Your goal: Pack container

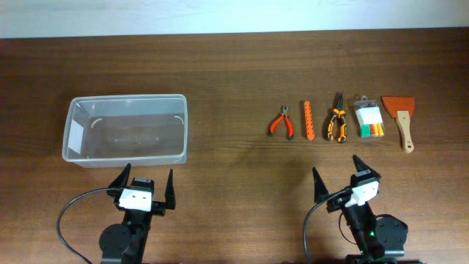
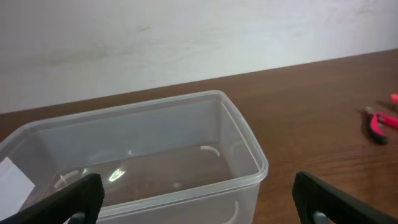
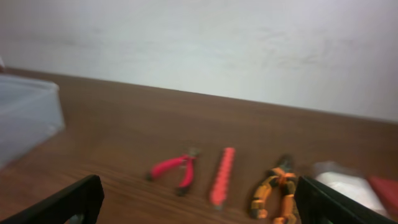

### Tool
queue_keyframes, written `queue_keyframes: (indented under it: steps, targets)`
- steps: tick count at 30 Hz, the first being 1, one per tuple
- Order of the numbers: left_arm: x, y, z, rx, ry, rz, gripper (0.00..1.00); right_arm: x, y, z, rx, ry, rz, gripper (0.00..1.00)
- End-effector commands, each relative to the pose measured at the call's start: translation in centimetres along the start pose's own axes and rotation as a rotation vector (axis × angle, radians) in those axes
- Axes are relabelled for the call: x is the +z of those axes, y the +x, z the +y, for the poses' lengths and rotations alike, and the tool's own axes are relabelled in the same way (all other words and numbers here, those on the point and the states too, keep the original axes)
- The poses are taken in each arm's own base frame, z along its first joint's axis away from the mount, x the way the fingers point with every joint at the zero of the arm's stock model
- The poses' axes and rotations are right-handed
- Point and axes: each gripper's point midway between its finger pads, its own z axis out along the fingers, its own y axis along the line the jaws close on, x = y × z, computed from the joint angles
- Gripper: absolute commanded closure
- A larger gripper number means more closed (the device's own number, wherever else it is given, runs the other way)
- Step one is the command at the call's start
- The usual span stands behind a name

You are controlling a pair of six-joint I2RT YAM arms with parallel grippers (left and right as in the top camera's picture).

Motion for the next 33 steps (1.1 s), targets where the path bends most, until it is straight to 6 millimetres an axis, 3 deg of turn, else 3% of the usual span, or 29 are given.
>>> queue_keyframes:
  steps: [1,6,10,17,19,21,27,30,33]
  targets:
    - [0.0,-1.1,-0.5,-0.055,0.034,-0.046,0.01,-0.1,0.1,1.8,0.185,-0.109,0.009,0.01]
    - [-0.6,-3.9,0.1,-0.064,0.014,-0.096,0.01,-0.5,-1.0,2.9,0.181,-0.166,0.002,0.02]
    - [-1.4,-5.3,1.0,-0.070,-0.030,-0.040,0.01,-1.0,-3.3,2.7,0.180,-0.150,0.000,0.01]
    - [-3.3,-10.6,5.6,-0.014,-0.265,0.052,0.01,-0.8,-6.1,1.1,0.123,-0.069,0.203,0.01]
    - [-3.2,-12.1,7.0,0.060,-0.336,0.085,0.01,-0.1,-7.5,0.3,0.055,-0.060,0.280,0.01]
    - [-2.6,-14.3,9.0,0.114,-0.431,0.128,0.01,1.8,-10.3,-0.9,-0.010,-0.054,0.379,0.01]
    - [-0.3,-18.3,11.8,0.103,-0.494,0.172,0.01,6.3,-15.1,-2.3,0.047,-0.094,0.514,0.01]
    - [0.8,-19.8,13.2,0.086,-0.483,0.190,0.01,7.9,-15.3,-1.3,0.265,-0.146,0.601,0.01]
    - [1.6,-19.7,15.3,0.060,-0.491,0.242,0.01,10.4,-14.8,-1.2,0.374,-0.165,0.625,0.01]
